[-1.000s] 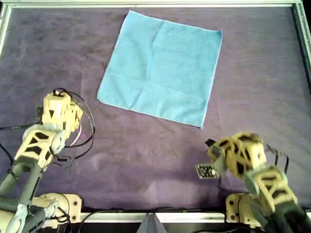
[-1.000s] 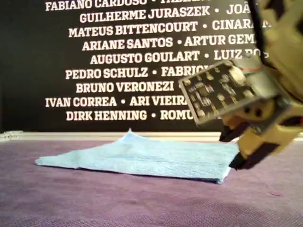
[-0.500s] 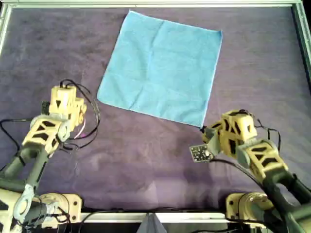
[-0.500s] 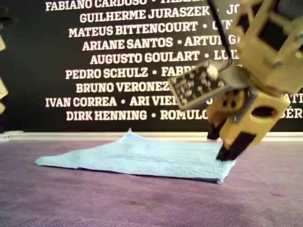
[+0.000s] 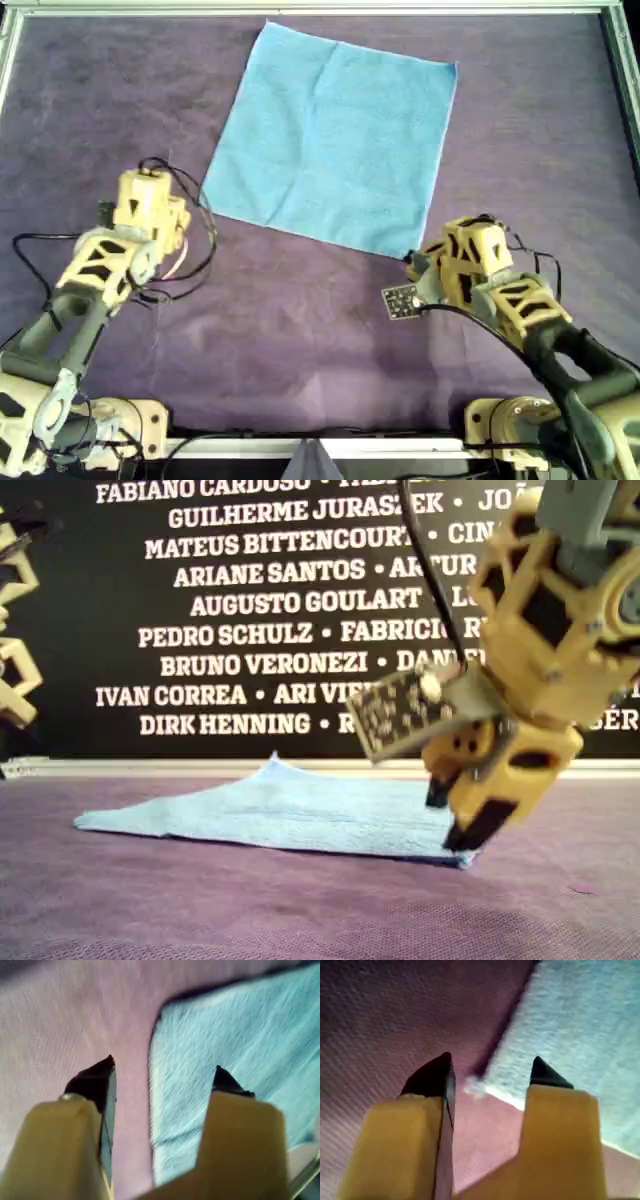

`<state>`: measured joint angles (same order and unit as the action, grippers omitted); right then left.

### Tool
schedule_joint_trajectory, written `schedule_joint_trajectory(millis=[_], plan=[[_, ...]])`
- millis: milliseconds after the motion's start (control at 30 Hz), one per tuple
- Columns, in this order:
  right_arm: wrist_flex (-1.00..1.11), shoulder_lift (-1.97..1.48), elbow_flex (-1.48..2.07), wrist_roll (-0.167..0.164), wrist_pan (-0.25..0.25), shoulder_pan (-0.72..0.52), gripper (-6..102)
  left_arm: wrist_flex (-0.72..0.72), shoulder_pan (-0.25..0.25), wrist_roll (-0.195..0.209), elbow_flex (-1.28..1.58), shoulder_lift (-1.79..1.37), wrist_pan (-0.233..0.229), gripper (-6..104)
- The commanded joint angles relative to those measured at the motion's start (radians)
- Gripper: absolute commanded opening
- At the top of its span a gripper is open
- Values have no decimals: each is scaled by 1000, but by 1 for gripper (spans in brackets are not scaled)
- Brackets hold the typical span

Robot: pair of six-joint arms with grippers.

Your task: Fold a cloth

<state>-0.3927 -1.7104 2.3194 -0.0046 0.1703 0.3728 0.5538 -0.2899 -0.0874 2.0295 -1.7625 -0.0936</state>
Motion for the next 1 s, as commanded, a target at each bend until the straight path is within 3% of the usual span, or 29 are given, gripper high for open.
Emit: schedule_joint_trajectory(millis=[0,800,967], plan=[[48,0,-60,8,8,-9,63,-23,-40,5,-75,-15,2,69],[43,202,-245,6,-9,-11,61,-23,-34,5,-103,-11,0,69],[46,206,-261,6,-9,-11,61,-23,-41,6,-109,130,2,69]])
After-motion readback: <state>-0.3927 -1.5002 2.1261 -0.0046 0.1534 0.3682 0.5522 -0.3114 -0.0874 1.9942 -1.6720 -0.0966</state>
